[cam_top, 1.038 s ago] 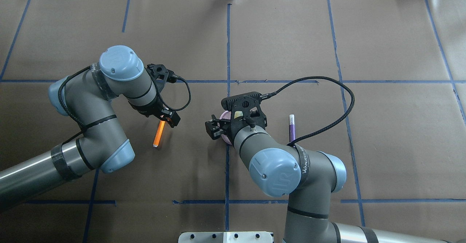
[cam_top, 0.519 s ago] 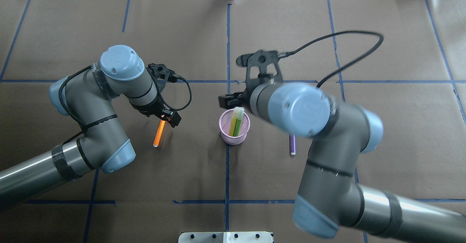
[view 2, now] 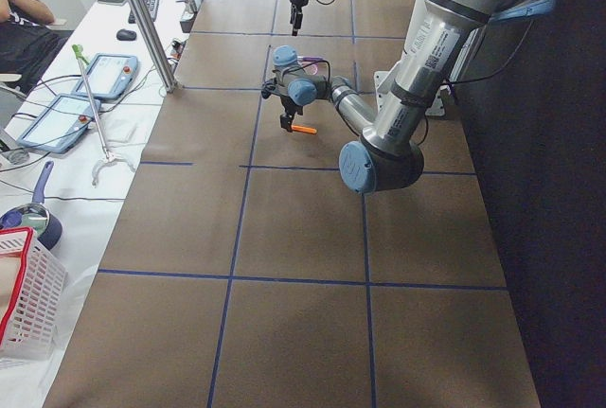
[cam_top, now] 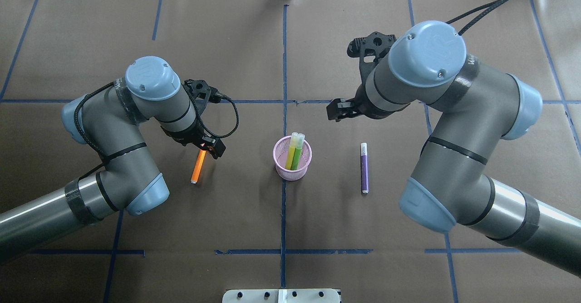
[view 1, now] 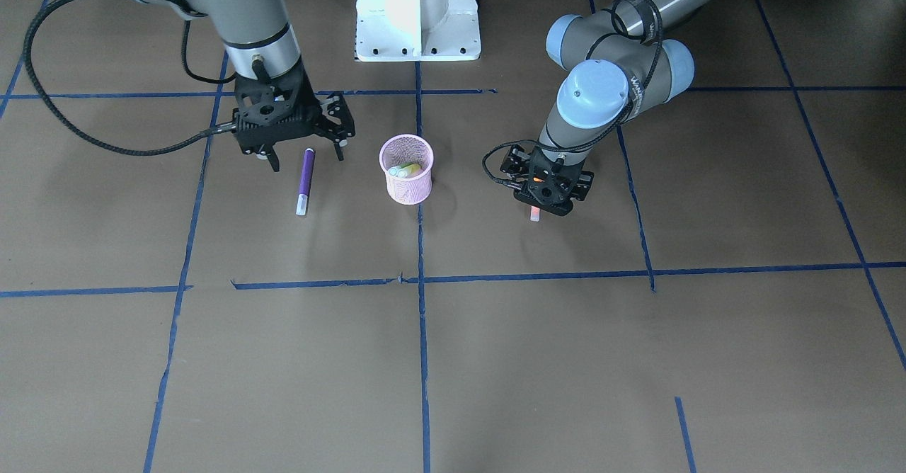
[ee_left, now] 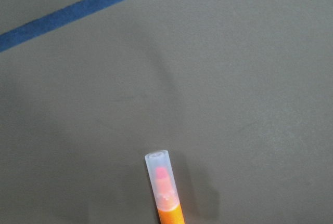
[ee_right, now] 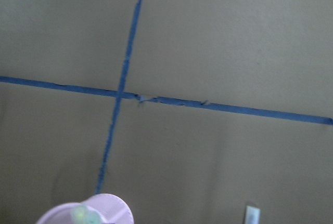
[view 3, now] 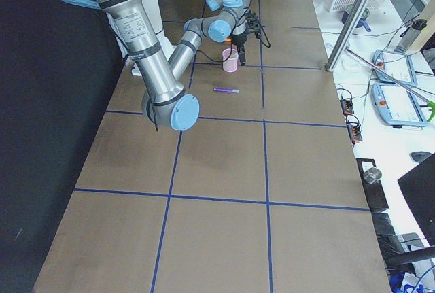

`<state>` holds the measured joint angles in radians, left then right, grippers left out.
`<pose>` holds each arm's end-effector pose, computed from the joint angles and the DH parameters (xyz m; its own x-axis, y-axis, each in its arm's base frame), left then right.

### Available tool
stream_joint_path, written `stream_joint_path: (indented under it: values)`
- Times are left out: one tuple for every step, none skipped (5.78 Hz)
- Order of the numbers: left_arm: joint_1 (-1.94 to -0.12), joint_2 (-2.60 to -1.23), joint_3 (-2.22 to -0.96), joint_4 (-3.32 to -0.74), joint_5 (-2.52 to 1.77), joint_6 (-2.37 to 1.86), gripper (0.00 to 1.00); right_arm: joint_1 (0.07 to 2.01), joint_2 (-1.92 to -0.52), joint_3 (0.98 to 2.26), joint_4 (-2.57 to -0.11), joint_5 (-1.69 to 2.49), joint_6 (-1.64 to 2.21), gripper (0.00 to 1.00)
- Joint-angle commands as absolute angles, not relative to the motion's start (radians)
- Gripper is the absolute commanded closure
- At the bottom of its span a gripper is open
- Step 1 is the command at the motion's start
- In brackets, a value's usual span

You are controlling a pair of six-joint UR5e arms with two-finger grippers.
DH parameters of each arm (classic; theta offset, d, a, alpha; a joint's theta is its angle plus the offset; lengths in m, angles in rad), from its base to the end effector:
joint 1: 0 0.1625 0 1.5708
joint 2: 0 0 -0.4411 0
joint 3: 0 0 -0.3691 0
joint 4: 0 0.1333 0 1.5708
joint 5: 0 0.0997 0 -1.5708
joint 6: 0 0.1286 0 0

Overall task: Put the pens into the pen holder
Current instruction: 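Withdraw the right gripper toward the purple marker while left grasps orange marker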

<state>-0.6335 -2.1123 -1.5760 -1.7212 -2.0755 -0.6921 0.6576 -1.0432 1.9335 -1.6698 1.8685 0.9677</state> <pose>0.5151 -0.4666 0.3709 0.6006 0.3950 -0.6951 -0.3048 0.9169 0.2577 -0.4258 -0.4496 0.2722 0.6960 -0.1477 0.7027 -0.0297 0.9719 0.2336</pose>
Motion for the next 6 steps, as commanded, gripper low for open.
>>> stream_joint_path:
  values:
    - [-0.634,-2.109,-1.571,-1.721,-2.075,-0.692,0.18,0.669,-1.071,1.933,-1.677,1.882,0.940,0.00]
    - [-0.634,-2.108,-1.569,-1.721,-2.074,-0.692,0.26,0.676,-1.071,1.931,-1.680,1.885,0.940,0.00]
    - [-0.632,-2.108,-1.568,-1.721,-2.074,-0.692,0.27,0.705,-1.074,1.931,-1.683,1.923,0.933,0.00]
    - [-0.630,-2.109,-1.568,-1.721,-2.069,-0.695,0.43,0.724,-1.074,1.933,-1.680,1.955,0.931,0.00]
    - [-0.629,-2.106,-1.568,-1.721,-2.068,-0.696,0.51,0.727,-1.074,1.931,-1.680,1.956,0.931,0.00]
    - [-0.629,-2.105,-1.568,-1.721,-2.068,-0.696,0.51,0.733,-1.071,1.933,-1.680,1.957,0.930,0.00]
